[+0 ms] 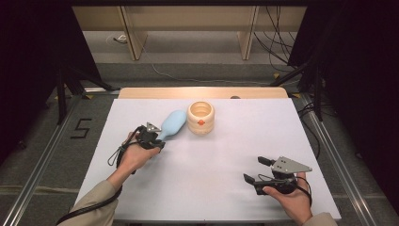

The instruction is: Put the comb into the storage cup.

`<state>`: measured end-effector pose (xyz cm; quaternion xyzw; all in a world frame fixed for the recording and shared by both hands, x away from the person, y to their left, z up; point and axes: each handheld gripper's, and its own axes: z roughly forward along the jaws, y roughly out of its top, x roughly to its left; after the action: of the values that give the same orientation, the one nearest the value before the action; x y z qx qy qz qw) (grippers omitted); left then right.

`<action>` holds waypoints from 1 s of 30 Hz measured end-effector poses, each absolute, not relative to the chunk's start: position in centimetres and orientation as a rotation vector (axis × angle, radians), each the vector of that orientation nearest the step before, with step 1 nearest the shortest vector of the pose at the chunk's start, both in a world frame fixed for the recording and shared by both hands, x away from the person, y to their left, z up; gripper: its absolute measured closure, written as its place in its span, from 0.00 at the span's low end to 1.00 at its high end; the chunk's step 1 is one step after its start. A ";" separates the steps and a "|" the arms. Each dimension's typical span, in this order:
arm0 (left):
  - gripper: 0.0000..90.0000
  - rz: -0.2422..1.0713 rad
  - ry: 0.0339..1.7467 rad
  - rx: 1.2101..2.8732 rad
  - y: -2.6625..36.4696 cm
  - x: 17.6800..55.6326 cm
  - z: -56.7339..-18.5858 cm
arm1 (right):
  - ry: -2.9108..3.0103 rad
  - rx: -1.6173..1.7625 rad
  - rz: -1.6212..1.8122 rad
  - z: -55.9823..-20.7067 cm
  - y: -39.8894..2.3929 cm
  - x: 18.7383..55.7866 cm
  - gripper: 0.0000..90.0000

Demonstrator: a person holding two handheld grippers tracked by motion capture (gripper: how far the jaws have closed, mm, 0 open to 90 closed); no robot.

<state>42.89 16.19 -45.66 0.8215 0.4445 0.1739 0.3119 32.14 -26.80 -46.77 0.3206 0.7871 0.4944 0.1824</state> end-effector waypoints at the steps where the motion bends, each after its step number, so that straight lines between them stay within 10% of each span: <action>1: 0.81 0.459 1.173 2.168 16.2 42.9 -45.7 | 2.221 0.905 1.395 -46.8 -26.8 32.1 0.18; 16: 0.16 0.531 1.136 2.190 18.2 41.5 -43.1 | 2.220 0.907 1.395 -46.8 -26.8 32.1 0.18; 30: 0.01 0.524 1.183 2.204 18.4 43.1 -43.3 | 2.222 0.908 1.394 -46.8 -26.8 32.1 0.18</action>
<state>43.07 18.43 -43.32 0.8256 0.4433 0.1964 0.2887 32.11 -26.84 -46.77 0.3217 0.7871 0.4939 0.1818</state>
